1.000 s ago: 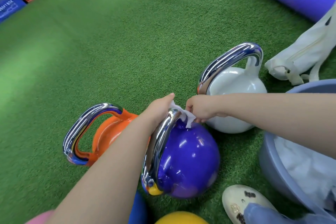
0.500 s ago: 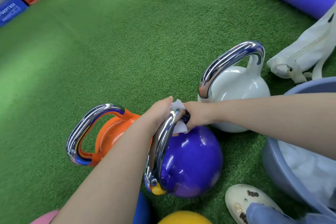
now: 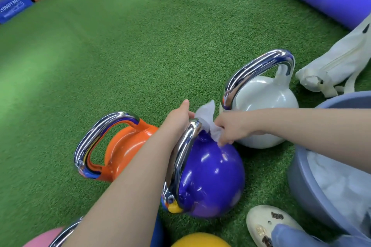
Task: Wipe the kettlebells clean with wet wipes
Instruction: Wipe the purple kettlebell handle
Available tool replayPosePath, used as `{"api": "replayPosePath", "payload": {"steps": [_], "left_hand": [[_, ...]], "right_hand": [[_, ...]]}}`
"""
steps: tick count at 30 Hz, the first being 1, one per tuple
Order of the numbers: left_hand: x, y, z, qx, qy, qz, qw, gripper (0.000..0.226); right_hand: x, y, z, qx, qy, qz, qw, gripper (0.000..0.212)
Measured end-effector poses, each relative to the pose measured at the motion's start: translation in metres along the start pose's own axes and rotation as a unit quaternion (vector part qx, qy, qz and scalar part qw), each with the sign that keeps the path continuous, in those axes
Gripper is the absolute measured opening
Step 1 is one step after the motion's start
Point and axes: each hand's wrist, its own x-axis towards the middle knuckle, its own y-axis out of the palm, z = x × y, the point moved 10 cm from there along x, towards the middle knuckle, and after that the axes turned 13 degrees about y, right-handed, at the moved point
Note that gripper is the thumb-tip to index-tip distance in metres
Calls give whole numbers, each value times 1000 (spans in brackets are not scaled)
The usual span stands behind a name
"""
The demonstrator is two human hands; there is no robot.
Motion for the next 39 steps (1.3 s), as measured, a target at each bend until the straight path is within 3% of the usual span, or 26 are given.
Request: {"api": "replayPosePath", "payload": {"steps": [3, 5, 6, 9, 11, 16, 19, 24, 26, 30, 32, 35, 39], "left_hand": [[1, -3, -4, 40, 19, 3, 999, 54], [-1, -4, -6, 55, 20, 9, 998, 53], [-1, -4, -6, 60, 20, 11, 998, 54], [-1, -2, -6, 64, 19, 12, 998, 55], [-1, -2, -5, 66, 9, 12, 998, 58], [3, -10, -3, 36, -8, -42, 998, 69], [2, -18, -5, 20, -6, -83, 996, 67], [1, -34, -12, 13, 68, -149, 986, 59], [1, -37, -11, 11, 76, -163, 984, 60], [2, -34, -11, 8, 71, -155, 985, 61], [0, -32, -13, 11, 74, -151, 986, 59], [-2, -31, -15, 23, 81, -141, 986, 59], [-7, -33, -21, 39, 95, -137, 985, 58]], "right_hand": [[-2, 3, 4, -46, -49, 14, 998, 22], [-1, -11, 8, -22, -75, -46, 996, 43], [-2, -19, 10, -1, -74, -80, 994, 42], [-1, -32, 16, 65, -88, -167, 980, 14], [0, -31, 20, 93, -99, -185, 973, 24], [-1, -21, 31, 168, -136, -204, 955, 37], [-8, -22, 41, 197, -154, -242, 938, 24], [-40, -31, 82, 94, -302, -304, 899, 19], [-29, -28, 77, 101, -279, -285, 911, 17], [3, -20, 45, 238, -185, -222, 927, 23], [16, -11, 35, 234, -135, -208, 940, 12], [24, 4, 22, 222, -62, -180, 956, 26], [21, 15, 16, 220, -4, -174, 960, 23]]}}
